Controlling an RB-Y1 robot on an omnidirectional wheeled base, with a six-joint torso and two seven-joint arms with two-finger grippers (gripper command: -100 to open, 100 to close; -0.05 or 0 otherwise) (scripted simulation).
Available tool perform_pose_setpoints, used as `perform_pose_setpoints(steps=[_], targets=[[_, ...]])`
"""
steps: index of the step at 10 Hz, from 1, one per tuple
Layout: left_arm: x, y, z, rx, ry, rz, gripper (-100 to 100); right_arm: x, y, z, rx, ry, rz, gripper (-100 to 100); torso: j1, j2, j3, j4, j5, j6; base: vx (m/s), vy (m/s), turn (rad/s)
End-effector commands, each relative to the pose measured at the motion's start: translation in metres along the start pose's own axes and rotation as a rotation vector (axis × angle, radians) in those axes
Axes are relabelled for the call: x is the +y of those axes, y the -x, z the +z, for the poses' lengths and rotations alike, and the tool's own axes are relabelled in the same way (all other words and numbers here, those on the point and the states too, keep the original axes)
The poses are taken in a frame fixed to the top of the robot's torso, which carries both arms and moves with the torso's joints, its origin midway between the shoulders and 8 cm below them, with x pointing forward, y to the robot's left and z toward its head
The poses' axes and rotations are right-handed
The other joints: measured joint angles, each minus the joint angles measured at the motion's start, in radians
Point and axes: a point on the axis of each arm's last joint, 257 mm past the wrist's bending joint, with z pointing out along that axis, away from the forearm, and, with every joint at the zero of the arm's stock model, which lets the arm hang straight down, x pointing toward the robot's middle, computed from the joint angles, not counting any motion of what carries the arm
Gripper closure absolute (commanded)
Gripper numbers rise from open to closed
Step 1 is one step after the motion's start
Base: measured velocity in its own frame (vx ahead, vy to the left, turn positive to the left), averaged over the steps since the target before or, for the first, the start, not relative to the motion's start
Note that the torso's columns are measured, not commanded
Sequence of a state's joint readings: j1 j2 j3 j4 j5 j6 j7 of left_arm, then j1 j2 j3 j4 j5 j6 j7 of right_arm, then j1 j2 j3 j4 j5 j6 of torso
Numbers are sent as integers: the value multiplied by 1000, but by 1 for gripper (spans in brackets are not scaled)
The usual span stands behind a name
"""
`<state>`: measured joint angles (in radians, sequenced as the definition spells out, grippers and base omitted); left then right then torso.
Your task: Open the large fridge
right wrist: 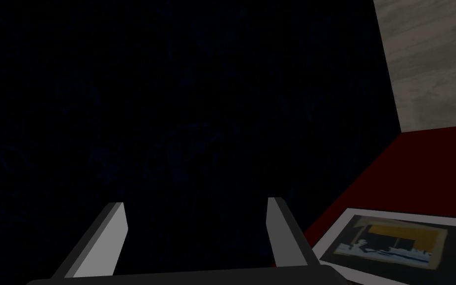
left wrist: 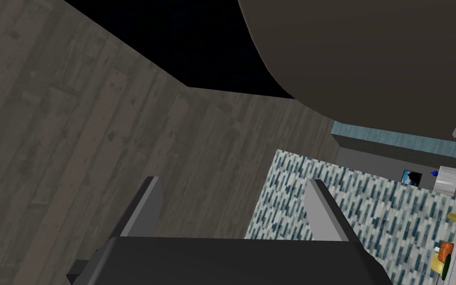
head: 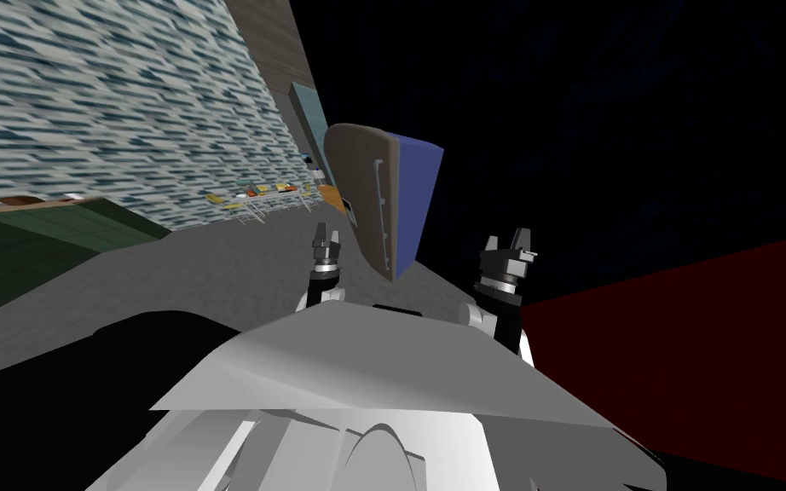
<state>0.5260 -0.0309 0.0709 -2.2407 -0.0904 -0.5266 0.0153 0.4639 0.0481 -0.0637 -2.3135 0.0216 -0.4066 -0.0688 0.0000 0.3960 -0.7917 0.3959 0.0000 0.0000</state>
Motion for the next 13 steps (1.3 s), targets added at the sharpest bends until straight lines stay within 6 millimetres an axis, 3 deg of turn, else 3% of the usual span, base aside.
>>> perform_pose_setpoints(steps=[1, 3, 4, 5, 7, 8, 10, 11, 12, 13], targets=[[0, 0, 0, 0, 0, 0, 0, 0, 0, 0, 0, 0, 0, 0, 0, 74, -147, 74, 0, 0, 0, 0, 0], [0, 0, 0, 0, 0, 0, 0, 0, 0, 0, 0, 0, 0, 0, 0, 222, -443, 221, 0, 0, 0, 0, 0], [5, -6, 4, 40, 3, 17, -100, 0, 0, 0, 0, 0, 0, 0, 0, 295, -590, 295, 0, 0, 2, -9, -17], [10, -10, 8, 66, 6, 30, -100, 0, 0, 0, 0, 0, 0, 0, 0, 329, -659, 328, 0, 0, -4, -19, -27], [26, -18, 18, 114, 26, 63, -100, 0, 0, 0, 0, -1, 0, 0, 0, 341, -683, 341, 0, 0, -6, -27, -36], [24, -18, 21, 114, 19, 61, -100, 0, 0, 0, 0, -1, 0, 0, -1, 342, -684, 342, 0, 0, -6, -25, -15], [48, -24, 32, 150, 59, 103, -100, 0, 0, 0, 0, -1, 0, 0, 0, 342, -684, 342, 0, 0, -7, -32, -52], [42, -26, 39, 150, 37, 97, -100, 0, 0, 0, 0, -1, 0, 0, -1, 342, -684, 342, 0, 0, -6, -31, -20], [57, -27, 44, 164, 67, 122, -100, 0, 0, 0, 0, -1, 0, 0, 0, 342, -684, 342, 0, 0, -9, -31, -35], [52, -30, 51, 163, 47, 117, -100, 0, 0, 0, 0, -1, 0, 0, 0, 342, -684, 342, 0, 0, -6, -26, -24]])
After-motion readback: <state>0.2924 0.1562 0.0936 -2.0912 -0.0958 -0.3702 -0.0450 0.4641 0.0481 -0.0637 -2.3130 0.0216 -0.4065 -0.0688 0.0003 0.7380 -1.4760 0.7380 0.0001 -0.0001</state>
